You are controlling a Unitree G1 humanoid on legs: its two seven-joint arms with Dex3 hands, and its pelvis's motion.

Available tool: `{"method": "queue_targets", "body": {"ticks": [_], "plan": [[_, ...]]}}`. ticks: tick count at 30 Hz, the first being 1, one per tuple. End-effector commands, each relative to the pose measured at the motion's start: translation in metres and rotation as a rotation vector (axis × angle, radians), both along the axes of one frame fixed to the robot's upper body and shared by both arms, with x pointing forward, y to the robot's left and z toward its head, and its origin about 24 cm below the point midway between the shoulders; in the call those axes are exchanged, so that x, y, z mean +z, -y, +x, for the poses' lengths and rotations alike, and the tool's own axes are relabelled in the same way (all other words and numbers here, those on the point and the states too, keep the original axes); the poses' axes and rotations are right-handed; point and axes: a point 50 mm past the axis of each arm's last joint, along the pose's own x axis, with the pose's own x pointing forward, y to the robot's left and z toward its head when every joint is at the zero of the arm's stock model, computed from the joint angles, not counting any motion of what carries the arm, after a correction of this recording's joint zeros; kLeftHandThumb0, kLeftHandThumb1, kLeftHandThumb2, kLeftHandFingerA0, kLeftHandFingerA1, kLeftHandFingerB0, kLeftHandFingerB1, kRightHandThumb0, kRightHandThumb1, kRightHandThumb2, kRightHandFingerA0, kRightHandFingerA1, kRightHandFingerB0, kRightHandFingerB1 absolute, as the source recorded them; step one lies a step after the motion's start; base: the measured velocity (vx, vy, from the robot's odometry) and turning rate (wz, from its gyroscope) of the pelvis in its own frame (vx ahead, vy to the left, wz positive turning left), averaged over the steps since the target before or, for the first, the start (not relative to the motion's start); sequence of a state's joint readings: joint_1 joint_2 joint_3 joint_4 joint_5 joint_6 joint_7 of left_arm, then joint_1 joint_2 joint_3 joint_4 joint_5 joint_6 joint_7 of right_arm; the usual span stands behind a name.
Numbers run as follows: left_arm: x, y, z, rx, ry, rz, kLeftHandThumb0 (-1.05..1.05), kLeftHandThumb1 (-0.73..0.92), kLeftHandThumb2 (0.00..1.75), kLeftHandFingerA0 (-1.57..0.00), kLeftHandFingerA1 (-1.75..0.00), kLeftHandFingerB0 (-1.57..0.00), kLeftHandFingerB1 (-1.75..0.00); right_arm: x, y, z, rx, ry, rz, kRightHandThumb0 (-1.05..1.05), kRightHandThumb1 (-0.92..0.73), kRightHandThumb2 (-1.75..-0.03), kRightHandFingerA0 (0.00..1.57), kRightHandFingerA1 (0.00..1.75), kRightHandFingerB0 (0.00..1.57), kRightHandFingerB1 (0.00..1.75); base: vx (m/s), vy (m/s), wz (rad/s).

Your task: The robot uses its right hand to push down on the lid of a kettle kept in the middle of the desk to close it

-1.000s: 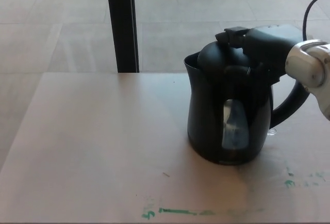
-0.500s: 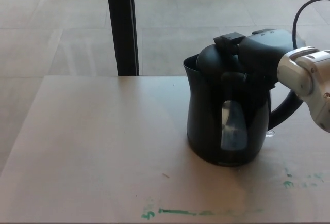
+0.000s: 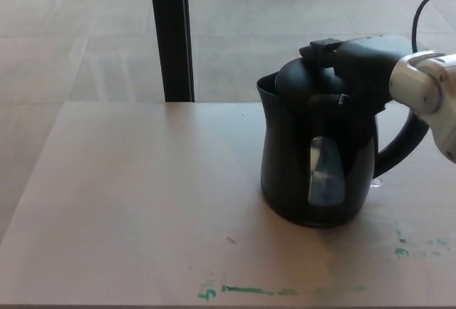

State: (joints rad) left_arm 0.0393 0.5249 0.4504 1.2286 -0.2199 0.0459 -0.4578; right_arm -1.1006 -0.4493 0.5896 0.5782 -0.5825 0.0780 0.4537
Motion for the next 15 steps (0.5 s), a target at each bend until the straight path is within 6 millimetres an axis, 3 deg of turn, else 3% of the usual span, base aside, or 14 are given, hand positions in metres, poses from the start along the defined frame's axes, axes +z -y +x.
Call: {"method": "queue_targets", "body": {"ticks": [1, 2, 3, 4, 5, 6, 8, 9, 10, 11, 12, 14, 15], "plan": [[0.006, -0.009, -0.007, 0.040, -0.006, 0.018, -0.66, 0.66, 0.60, -0.51, -0.52, -0.35, -0.35, 0.010, 0.013, 0.004, -0.018, -0.131, 0.134, -0.90, -0.83, -0.66, 0.12, 0.35, 0.12, 0.29, 0.00, 0.000, 0.00], [0.005, -0.009, -0.008, 0.042, -0.008, 0.018, -0.74, 0.55, 0.90, -0.46, -0.58, -0.29, -0.47, 0.013, 0.015, 0.004, -0.016, -0.119, 0.157, -0.95, -0.73, -0.73, 0.12, 0.37, 0.10, 0.31, 0.00, 0.000, 0.00], [0.005, -0.009, -0.010, 0.042, -0.009, 0.016, -0.74, 0.55, 0.90, -0.46, -0.58, -0.29, -0.47, 0.014, 0.016, 0.005, -0.018, -0.111, 0.185, -0.95, -0.73, -0.73, 0.12, 0.37, 0.10, 0.31, 0.00, 0.000, 0.00], [0.006, -0.009, -0.009, 0.009, -0.016, 0.031, -0.67, 0.68, 0.61, -0.50, -0.48, -0.33, -0.34, 0.023, 0.023, 0.003, -0.034, -0.050, 0.172, -0.91, -0.65, -1.07, 0.07, 0.46, 0.04, 0.33, 0.00, 0.000, 0.00], [0.006, -0.009, -0.010, 0.011, -0.027, 0.030, -0.69, 0.68, 0.60, -0.53, -0.49, -0.36, -0.35, 0.027, 0.026, 0.001, -0.055, -0.036, 0.173, -0.95, -0.68, -1.10, 0.10, 0.48, 0.07, 0.27, 0.00, 0.000, 0.00], [0.006, -0.010, -0.010, 0.009, -0.035, 0.029, -0.69, 0.54, 0.92, -0.45, -0.58, -0.29, -0.48, 0.031, 0.031, -0.001, -0.071, -0.031, 0.209, -0.94, -0.67, -1.07, 0.10, 0.47, 0.08, 0.28, 0.00, 0.000, 0.00], [0.005, -0.009, -0.011, 0.016, -0.032, 0.022, -0.69, 0.54, 0.91, -0.47, -0.61, -0.30, -0.49, 0.037, 0.044, -0.008, -0.079, 0.003, 0.243, -0.91, -0.67, -1.11, 0.09, 0.48, 0.00, 0.22, 0.00, 0.000, 0.00], [0.005, -0.009, -0.013, 0.016, -0.038, 0.021, -0.69, 0.54, 0.91, -0.46, -0.59, -0.32, -0.48, 0.039, 0.053, -0.010, -0.076, -0.003, 0.282, -0.94, -0.71, -1.13, 0.07, 0.37, 0.07, 0.14, 0.00, 0.000, 0.00], [0.004, -0.008, -0.014, 0.017, -0.039, 0.019, -0.69, 0.54, 0.91, -0.46, -0.59, -0.32, -0.48, 0.039, 0.053, -0.010, -0.075, -0.004, 0.285, -0.94, -0.71, -1.13, 0.07, 0.37, 0.07, 0.14, 0.00, 0.000, 0.00], [0.004, -0.008, -0.014, 0.016, -0.040, 0.013, -0.68, 0.70, 0.61, -0.49, -0.50, -0.34, -0.34, 0.042, 0.075, -0.016, -0.112, 0.046, 0.341, -0.93, -0.74, -1.13, 0.08, 0.30, 0.07, 0.14, 0.00, 0.000, 0.00], [0.003, -0.007, -0.016, 0.022, -0.032, 0.007, -0.67, 0.69, 0.61, -0.48, -0.49, -0.33, -0.34, 0.045, 0.095, -0.022, -0.146, 0.085, 0.399, -0.93, -0.74, -1.13, 0.09, 0.26, 0.07, 0.13, 0.00, 0.000, 0.00], [0.003, -0.007, -0.015, 0.027, -0.028, 0.003, -0.69, 0.68, 0.61, -0.45, -0.46, -0.30, -0.33, 0.049, 0.116, -0.029, -0.191, 0.119, 0.429, -1.00, -0.78, -1.18, 0.11, 0.12, 0.09, 0.07, 0.00, 0.000, 0.00], [0.003, -0.007, -0.015, 0.031, -0.028, 0.005, -0.68, 0.67, 0.61, -0.47, -0.46, -0.30, -0.33, 0.051, 0.127, -0.034, -0.224, 0.138, 0.474, -0.96, -0.74, -1.17, 0.08, 0.22, 0.07, 0.12, 0.00, 0.000, 0.00]]}}
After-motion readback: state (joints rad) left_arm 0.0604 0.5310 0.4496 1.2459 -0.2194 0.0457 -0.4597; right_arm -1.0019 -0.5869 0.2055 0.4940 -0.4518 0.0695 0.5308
